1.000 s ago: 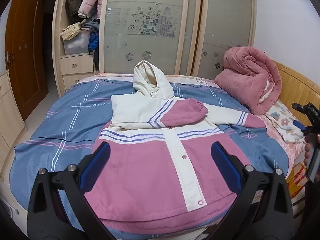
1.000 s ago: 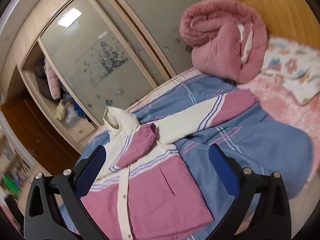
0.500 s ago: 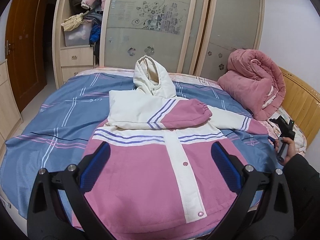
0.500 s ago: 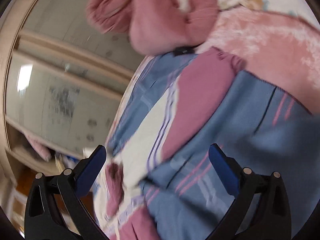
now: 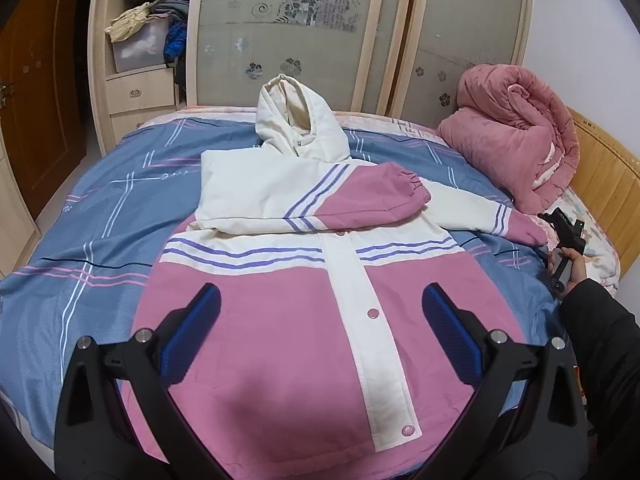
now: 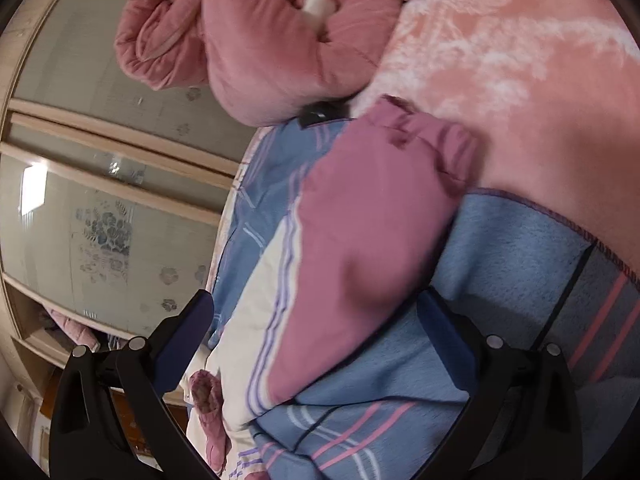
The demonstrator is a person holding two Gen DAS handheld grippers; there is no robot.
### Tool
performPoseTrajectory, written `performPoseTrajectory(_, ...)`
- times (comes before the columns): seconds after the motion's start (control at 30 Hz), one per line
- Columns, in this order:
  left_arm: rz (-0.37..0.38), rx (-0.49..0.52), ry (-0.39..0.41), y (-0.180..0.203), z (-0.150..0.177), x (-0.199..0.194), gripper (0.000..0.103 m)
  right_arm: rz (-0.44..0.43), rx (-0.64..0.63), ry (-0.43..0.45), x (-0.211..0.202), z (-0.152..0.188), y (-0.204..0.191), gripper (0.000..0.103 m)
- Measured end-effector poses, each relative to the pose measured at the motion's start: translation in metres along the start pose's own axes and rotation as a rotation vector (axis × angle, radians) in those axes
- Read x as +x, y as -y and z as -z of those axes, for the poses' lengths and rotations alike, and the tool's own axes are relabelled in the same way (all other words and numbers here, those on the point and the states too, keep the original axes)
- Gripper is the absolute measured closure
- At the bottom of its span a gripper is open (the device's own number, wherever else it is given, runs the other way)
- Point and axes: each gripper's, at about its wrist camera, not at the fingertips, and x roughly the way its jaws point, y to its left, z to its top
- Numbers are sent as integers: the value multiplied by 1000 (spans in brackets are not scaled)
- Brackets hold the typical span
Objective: Fold large clothes
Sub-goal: 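Grasp the spread sleeve's pink cuff with the right gripper, then fold the sleeve across the chest over the first sleeve, release right gripper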
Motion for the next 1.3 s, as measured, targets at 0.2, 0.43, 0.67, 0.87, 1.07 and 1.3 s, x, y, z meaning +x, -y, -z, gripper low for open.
performPoseTrajectory(0.2,9,5,-15,5,0,8,2,-1,17,18,4,-6,7,1)
performPoseTrajectory(0.43,2,-4,-26,3,-1,13,2,145,29,46,21,-20,15,37)
performPoseTrajectory(0.67,10,0,-17,0,-3,6,2,191,28,148,9,-15,13,92)
performPoseTrajectory(0.87,15,-36,21,-16,-7,-13,2,239,-231,290,-11,-3,-90,95)
performPoseTrajectory(1.07,36,-89,61,-35,-13,-34,2,259,-710,406,-7,82,-253,95)
performPoseTrajectory(1.3,45,-101,95,-45,-14,-55,2,188,-1233,301,63,279,-357,95)
